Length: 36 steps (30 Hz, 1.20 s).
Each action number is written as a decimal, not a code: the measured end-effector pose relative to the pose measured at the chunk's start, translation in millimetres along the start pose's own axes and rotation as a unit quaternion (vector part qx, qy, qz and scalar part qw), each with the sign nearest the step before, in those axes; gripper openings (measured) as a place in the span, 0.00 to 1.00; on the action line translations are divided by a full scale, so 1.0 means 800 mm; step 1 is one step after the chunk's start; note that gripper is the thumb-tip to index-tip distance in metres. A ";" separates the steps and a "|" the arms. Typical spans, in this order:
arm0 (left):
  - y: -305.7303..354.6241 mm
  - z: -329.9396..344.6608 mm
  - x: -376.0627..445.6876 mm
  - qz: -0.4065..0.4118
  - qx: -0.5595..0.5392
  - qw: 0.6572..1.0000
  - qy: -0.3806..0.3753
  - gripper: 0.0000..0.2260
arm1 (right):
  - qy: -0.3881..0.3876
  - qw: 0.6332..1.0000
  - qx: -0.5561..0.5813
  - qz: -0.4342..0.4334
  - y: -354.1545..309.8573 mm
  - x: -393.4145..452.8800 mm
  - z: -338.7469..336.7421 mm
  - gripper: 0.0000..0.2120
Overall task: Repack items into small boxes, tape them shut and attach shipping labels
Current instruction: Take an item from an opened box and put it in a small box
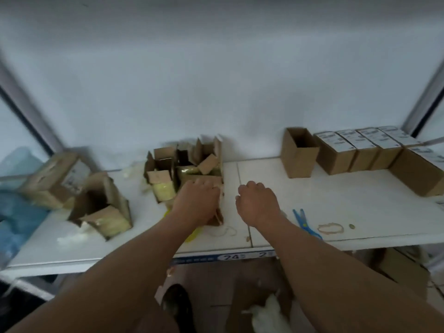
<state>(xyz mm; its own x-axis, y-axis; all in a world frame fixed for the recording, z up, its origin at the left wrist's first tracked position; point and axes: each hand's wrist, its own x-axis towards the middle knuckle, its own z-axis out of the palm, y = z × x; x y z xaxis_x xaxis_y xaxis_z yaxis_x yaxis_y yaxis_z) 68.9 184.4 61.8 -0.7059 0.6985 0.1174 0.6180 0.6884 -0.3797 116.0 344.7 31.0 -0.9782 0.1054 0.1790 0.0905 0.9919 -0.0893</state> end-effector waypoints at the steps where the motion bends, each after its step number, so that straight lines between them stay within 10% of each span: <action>1: -0.016 0.001 -0.020 -0.012 0.006 1.000 -0.012 0.12 | 0.000 1.000 -0.001 -0.013 -0.025 0.002 -0.002 0.12; 25: -0.356 0.084 -0.187 -0.316 -0.069 0.946 0.008 0.10 | 0.009 0.980 0.137 -0.141 -0.405 0.156 0.006 0.13; 36: -0.493 0.165 -0.177 -0.469 -0.252 0.846 0.016 0.14 | -0.167 0.881 0.438 -0.056 -0.583 0.247 0.016 0.20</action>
<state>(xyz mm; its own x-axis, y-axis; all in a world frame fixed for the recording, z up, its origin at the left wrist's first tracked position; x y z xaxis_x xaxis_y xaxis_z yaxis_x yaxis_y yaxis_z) -120.5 -211.8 74.1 -0.9629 -0.2019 0.1789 -0.1339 0.9335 0.3327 -122.1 -97.9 95.7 -0.9854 -0.1624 -0.0510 -0.0461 0.5431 -0.8384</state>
